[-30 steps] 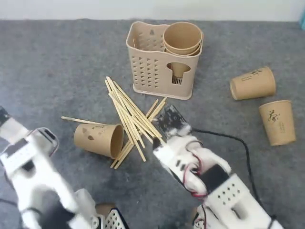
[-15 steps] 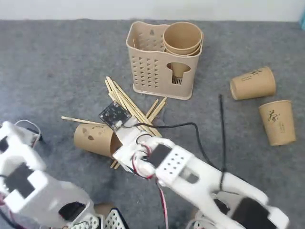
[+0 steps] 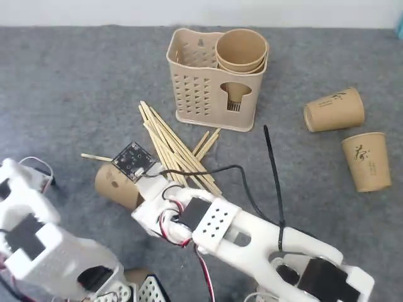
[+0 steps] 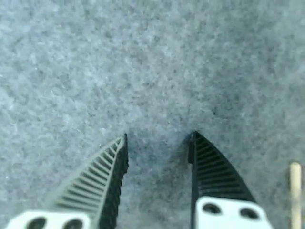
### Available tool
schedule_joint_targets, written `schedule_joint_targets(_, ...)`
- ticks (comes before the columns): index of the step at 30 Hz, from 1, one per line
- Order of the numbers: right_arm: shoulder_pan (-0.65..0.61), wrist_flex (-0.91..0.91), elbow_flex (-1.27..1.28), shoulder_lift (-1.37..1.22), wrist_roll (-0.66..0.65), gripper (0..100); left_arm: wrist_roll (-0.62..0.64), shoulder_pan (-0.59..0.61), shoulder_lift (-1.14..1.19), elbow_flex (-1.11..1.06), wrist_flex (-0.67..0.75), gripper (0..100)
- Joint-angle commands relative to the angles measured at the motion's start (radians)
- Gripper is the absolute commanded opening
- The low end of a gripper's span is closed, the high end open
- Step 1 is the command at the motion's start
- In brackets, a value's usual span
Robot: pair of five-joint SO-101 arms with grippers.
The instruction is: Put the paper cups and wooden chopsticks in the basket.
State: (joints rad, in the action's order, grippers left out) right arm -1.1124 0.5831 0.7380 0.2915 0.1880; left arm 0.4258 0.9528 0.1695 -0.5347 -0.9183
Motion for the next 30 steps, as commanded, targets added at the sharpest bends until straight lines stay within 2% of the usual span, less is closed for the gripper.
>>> schedule_joint_targets(1, 0.012, -0.074, -0.055, 0.030, 0.011, 19.1, 0.012, -0.012, -0.002, 0.036, -0.003, 20)
schedule_joint_targets(13, 0.045, -0.051, -0.052, 0.110, -0.009, 19.1, 0.009, -0.012, -0.002, 0.036, -0.005, 20)
schedule_joint_targets(18, 0.137, 0.005, -0.038, 0.119, -0.232, 18.8, 0.008, -0.011, -0.002, 0.036, -0.005, 20)
schedule_joint_targets(24, 0.159, 0.099, -0.025, 0.110, -0.526, 19.0, 0.006, -0.008, -0.002, 0.035, -0.005, 20)
schedule_joint_targets(30, 0.154, -0.150, 0.094, 0.107, -0.552, 19.1, 0.005, -0.012, -0.002, 0.036, -0.026, 20)
